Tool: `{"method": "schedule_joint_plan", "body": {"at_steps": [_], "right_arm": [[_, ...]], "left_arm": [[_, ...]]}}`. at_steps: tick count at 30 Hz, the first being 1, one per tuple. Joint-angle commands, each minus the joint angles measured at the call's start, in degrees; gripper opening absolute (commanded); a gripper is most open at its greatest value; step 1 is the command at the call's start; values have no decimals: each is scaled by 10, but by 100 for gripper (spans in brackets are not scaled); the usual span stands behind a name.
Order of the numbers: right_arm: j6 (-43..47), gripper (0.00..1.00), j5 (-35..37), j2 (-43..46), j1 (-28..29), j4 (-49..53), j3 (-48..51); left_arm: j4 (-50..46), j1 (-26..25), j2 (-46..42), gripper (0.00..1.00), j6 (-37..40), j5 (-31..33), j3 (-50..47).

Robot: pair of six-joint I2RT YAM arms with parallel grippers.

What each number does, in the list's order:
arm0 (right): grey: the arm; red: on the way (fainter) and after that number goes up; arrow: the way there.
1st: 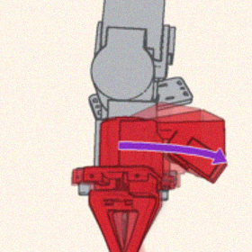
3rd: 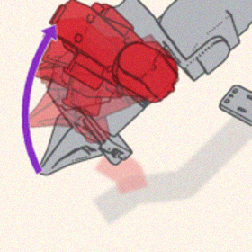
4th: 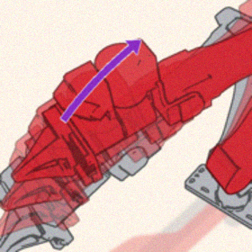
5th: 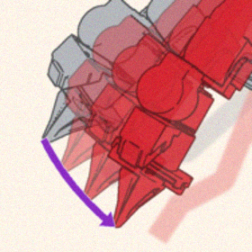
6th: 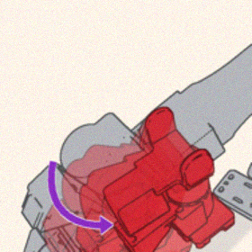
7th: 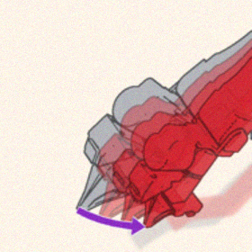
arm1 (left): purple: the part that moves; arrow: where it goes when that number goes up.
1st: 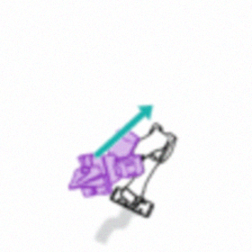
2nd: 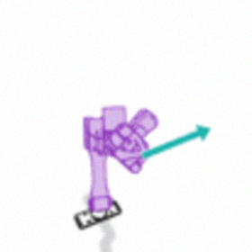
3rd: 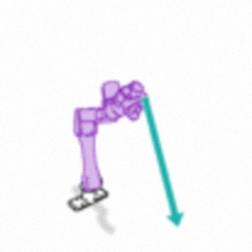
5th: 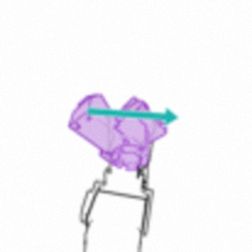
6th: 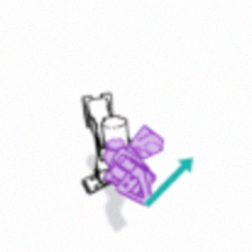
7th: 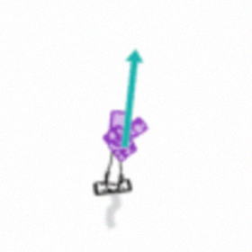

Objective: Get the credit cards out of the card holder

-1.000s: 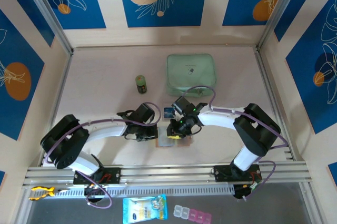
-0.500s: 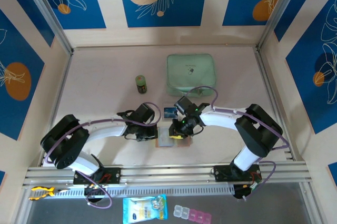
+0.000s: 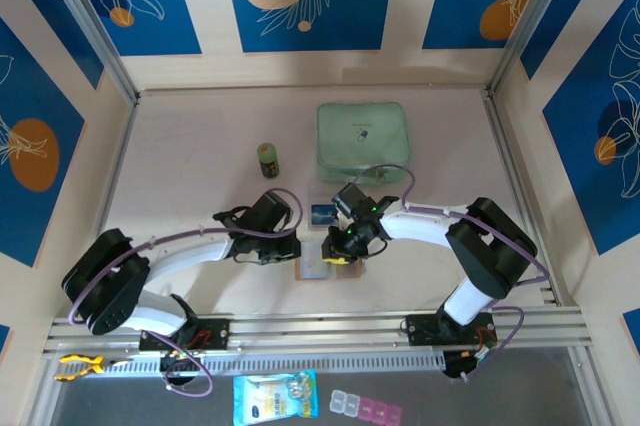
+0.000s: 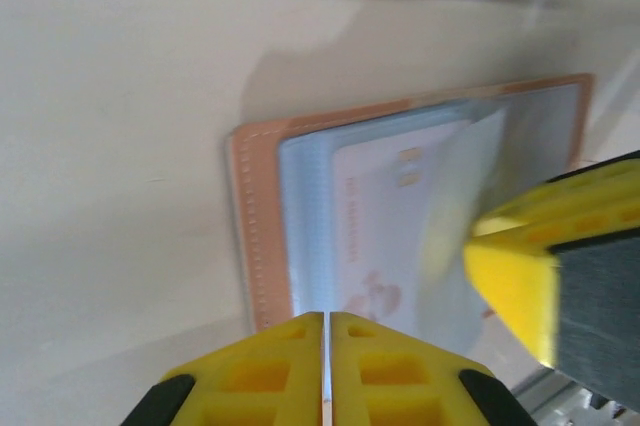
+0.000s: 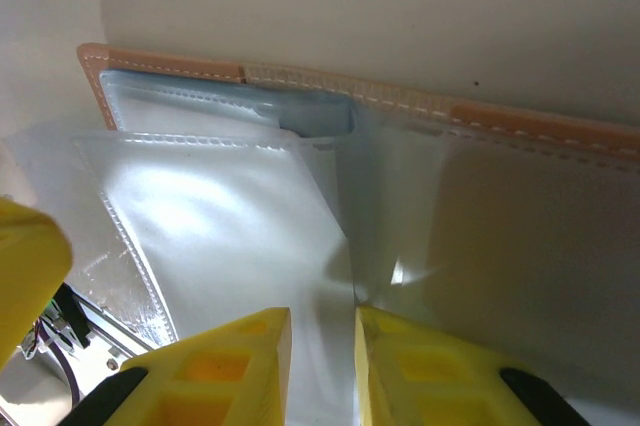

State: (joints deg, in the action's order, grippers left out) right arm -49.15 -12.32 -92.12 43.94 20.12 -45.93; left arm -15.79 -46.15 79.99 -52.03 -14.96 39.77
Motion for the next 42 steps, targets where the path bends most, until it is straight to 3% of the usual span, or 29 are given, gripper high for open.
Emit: {"method": "schedule_joint_plan", "body": {"at_steps": [1, 21, 42], "right_arm": [[6, 24, -12, 7, -4, 3, 11], [6, 24, -11, 15, -5, 1, 16], [3, 28, 12, 78, -12, 23, 28]], "left_arm": [[8, -3, 2, 9, -2, -28, 13], [43, -16, 71, 9, -5, -63, 35], [47, -20, 69, 10, -15, -76, 56]]}}
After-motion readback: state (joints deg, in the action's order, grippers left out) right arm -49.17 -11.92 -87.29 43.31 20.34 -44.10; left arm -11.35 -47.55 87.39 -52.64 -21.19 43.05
